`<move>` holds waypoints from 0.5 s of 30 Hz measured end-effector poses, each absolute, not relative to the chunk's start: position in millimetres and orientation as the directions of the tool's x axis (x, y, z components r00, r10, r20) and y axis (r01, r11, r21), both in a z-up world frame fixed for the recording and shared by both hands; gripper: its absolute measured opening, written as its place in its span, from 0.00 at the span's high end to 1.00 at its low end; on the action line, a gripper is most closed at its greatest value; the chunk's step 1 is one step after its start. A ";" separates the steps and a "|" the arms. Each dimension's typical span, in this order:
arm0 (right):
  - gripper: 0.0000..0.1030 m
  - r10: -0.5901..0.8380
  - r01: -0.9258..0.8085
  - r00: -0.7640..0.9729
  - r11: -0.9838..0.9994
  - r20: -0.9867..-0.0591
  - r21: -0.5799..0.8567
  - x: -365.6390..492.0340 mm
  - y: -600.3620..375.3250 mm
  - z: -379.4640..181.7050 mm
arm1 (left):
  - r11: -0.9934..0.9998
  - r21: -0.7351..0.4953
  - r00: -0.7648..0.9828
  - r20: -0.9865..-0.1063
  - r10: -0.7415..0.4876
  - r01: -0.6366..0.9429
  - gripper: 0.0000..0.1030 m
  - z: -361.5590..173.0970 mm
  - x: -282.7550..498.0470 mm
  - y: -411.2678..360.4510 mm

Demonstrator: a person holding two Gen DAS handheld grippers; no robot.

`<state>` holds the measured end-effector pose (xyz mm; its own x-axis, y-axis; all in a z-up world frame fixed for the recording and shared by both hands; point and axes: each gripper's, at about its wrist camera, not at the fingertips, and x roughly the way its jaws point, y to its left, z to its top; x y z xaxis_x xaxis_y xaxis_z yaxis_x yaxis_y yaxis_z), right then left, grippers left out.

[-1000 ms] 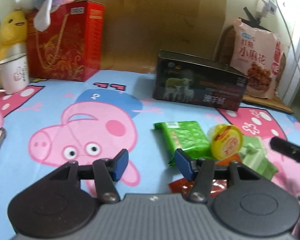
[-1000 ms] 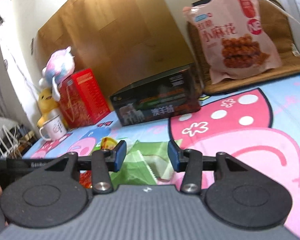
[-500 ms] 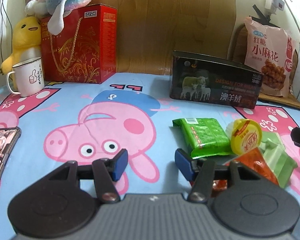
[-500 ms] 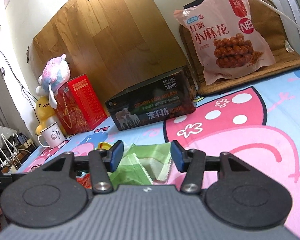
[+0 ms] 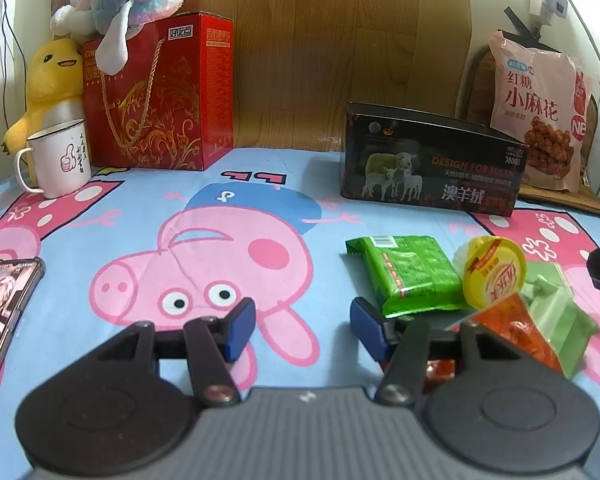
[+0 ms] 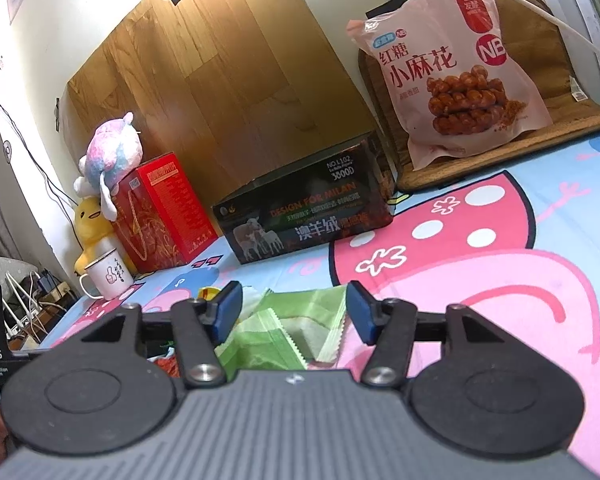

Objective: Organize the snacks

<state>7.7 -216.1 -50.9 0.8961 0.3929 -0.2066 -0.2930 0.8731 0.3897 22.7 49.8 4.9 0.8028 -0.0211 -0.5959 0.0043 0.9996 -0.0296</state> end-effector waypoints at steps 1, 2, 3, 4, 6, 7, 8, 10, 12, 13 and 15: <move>0.41 0.393 -0.294 0.896 0.873 -0.207 0.389 7.6 -215.9 -50.9 | 1.000 -0.030 0.804 -0.594 -0.021 0.005 0.48 5.0 22.4 49.7; 0.41 0.393 -0.294 0.896 0.874 -0.207 0.387 7.4 -215.6 -50.8 | 1.000 -0.030 0.806 -0.591 -0.023 0.006 0.48 5.0 22.1 50.0; 0.41 0.391 -0.292 0.897 0.875 -0.207 0.385 6.9 -215.1 -50.6 | 0.999 -0.031 0.810 -0.586 -0.026 0.009 0.48 5.3 21.6 50.3; 0.41 0.387 -0.290 0.898 0.877 -0.208 0.382 6.4 -214.5 -50.3 | 0.999 -0.031 0.814 -0.580 -0.029 0.013 0.48 5.7 20.7 50.5; 0.41 0.389 -0.293 0.898 0.877 -0.206 0.380 5.9 -214.0 -50.0 | 0.999 -0.028 0.826 -0.563 -0.034 0.022 0.48 6.6 17.8 49.8; 0.41 0.393 -0.297 0.897 0.875 -0.203 0.382 5.6 -214.0 -50.1 | 0.999 -0.025 0.832 -0.554 -0.034 0.025 0.47 7.1 16.2 48.8; 0.41 0.397 -0.300 0.895 0.873 -0.202 0.385 6.4 -214.8 -50.1 | 0.999 -0.022 0.838 -0.545 -0.037 0.030 0.46 7.9 14.9 48.0; 0.41 0.396 -0.296 0.896 0.870 -0.202 0.394 7.3 -216.1 -50.6 | 0.999 -0.019 0.849 -0.527 -0.044 0.041 0.42 8.8 11.8 46.4; 0.41 0.388 -0.284 0.899 0.869 -0.202 0.406 8.2 -217.9 -51.4 | 0.999 -0.015 0.856 -0.515 -0.046 0.045 0.40 9.4 9.9 45.7; 0.41 0.385 -0.278 0.900 0.867 -0.203 0.412 8.7 -219.0 -51.9 | 0.999 -0.014 0.859 -0.510 -0.046 0.046 0.38 9.7 9.3 45.6; 0.41 0.394 -0.283 0.892 0.868 -0.220 0.407 10.8 -218.9 -51.3 | 0.999 -0.015 0.863 -0.503 -0.048 0.047 0.36 10.4 8.4 45.4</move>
<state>10.8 -218.9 -51.3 0.8924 0.3942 -0.2197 -0.2833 0.8683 0.4071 8.4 45.4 10.4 0.8630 -0.0479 -0.5029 0.0467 0.9988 -0.0151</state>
